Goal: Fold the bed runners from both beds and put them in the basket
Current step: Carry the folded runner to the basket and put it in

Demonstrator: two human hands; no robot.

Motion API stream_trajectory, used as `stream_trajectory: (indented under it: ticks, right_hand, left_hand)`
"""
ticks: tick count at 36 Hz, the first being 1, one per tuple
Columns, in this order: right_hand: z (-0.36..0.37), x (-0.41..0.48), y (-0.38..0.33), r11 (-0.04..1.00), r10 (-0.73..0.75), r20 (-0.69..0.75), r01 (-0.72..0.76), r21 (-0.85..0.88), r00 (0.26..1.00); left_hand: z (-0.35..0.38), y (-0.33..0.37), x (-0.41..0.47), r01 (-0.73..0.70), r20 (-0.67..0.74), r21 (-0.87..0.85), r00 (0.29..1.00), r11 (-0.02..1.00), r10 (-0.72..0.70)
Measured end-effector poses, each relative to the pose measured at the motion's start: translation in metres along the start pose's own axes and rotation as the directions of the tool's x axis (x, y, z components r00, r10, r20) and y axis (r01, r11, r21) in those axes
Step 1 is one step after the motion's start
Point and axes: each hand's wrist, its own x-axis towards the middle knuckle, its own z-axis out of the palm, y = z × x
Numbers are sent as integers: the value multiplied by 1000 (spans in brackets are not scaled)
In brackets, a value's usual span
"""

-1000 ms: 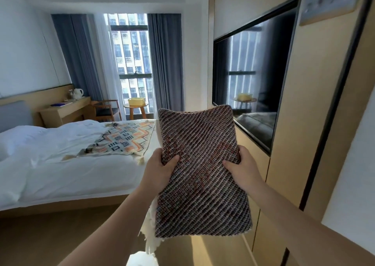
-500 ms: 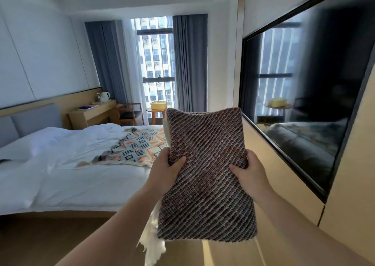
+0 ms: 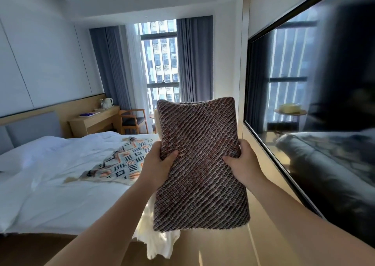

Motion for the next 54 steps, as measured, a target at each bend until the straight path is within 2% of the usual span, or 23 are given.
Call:
stream_trajectory:
  ticks: [12, 18, 28, 33, 37, 42, 51, 54]
  right_hand:
    - [31, 148, 53, 998, -20, -47, 17, -55, 999]
    - [61, 238, 83, 998, 12, -87, -17, -63, 996]
    - [93, 367, 136, 996, 47, -131, -57, -74, 990]
    - [102, 440, 170, 993, 71, -111, -81, -90, 991]
    - [104, 506, 197, 994, 60, -77, -67, -92, 995]
    - [103, 593, 218, 996, 6, -22, -8, -93, 1000]
    - [110, 721, 249, 996, -43, 66, 48, -69, 997]
    - [115, 756, 262, 996, -42, 79, 48, -76, 996]
  left_hand:
    - [56, -68, 147, 2, 48, -78, 999, 997, 1]
    - [85, -109, 241, -41, 20, 2, 999, 999, 40]
    - [135, -163, 370, 54, 121, -197, 992, 979, -30]
    - [172, -191, 430, 89, 121, -220, 991, 971, -64]
    - [204, -209, 482, 90, 95, -194, 993, 977, -72]
    - [245, -222, 550, 43, 12, -34, 999, 999, -42]
    - [289, -240, 654, 31, -107, 37, 994, 999, -26]
    - [303, -250, 684, 36, -107, 46, 994, 998, -31]
